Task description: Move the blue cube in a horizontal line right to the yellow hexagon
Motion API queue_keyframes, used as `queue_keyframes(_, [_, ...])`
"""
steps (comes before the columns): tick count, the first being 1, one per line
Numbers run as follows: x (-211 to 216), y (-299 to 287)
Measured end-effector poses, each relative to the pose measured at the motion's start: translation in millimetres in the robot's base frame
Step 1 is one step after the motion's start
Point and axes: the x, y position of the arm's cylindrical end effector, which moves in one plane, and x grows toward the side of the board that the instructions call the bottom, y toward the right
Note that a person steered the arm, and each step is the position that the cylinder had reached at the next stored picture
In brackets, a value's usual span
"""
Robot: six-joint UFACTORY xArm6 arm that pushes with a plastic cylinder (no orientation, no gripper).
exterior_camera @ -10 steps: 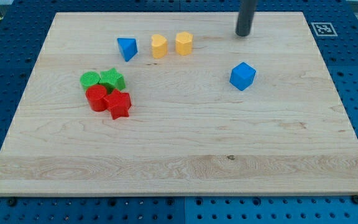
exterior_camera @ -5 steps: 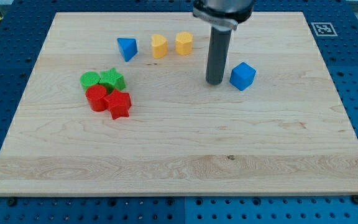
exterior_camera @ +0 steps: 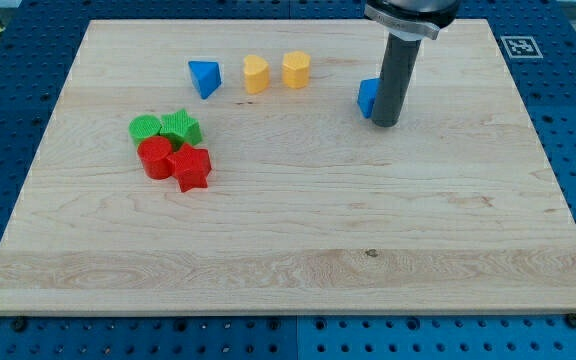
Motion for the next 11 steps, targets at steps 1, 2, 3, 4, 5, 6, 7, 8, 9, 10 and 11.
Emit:
queue_keyframes(1, [-0.7, 0.0])
queue_keyframes(2, [-14.6, -0.2])
queue_keyframes(3, [-41.0, -10.6])
queue_keyframes(4, [-46.5, -23.6])
queue_keyframes(5, [-46.6, -29.0])
queue_keyframes(6, [-46.5, -25.9])
queue_keyframes(7, [-40.1, -3.0])
queue_keyframes(8, [-40.1, 0.0])
queue_keyframes(9, [-42.9, -5.7])
queue_keyframes(10, [-50.2, -7.7])
queue_keyframes(11, [-57.6, -13.9])
